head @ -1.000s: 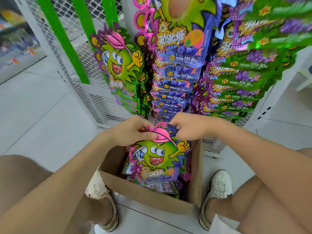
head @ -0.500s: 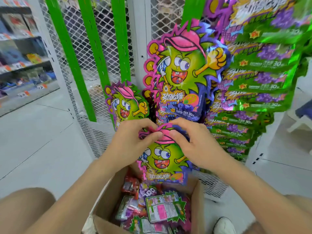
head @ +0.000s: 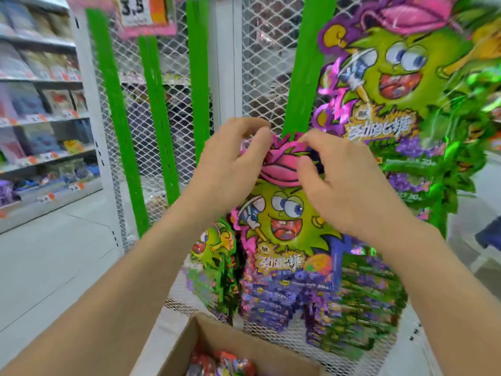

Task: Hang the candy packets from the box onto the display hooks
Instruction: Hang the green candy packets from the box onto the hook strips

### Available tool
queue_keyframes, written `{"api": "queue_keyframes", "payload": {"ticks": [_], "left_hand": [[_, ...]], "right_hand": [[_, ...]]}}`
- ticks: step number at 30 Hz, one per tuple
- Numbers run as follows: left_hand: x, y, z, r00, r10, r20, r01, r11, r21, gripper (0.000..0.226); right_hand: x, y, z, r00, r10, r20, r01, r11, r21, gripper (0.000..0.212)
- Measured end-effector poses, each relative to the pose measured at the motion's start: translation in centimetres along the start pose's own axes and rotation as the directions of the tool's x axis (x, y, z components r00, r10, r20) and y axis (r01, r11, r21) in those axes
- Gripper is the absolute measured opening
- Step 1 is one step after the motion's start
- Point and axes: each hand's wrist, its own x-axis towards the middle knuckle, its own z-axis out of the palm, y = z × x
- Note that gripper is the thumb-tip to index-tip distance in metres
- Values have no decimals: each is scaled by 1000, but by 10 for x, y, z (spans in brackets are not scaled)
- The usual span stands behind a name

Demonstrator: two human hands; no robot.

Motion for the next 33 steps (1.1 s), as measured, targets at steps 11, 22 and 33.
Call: {"api": "queue_keyframes", "payload": {"ticks": [11, 22, 33], "left_hand": [[87, 35, 15, 978, -185, 96, 201, 958, -206, 33], [102, 33, 2, 927, -235, 292, 299, 933, -198, 39], [100, 27, 11, 946, -157, 283, 150, 988, 48, 16]], "right_hand": [[79, 18, -35, 944, 14, -331, -29, 999, -41, 27], [84, 31, -13, 896, -24, -444, 18, 1000, -18, 24], [68, 37, -1, 944, -92, -316, 32, 981, -190, 24]]}}
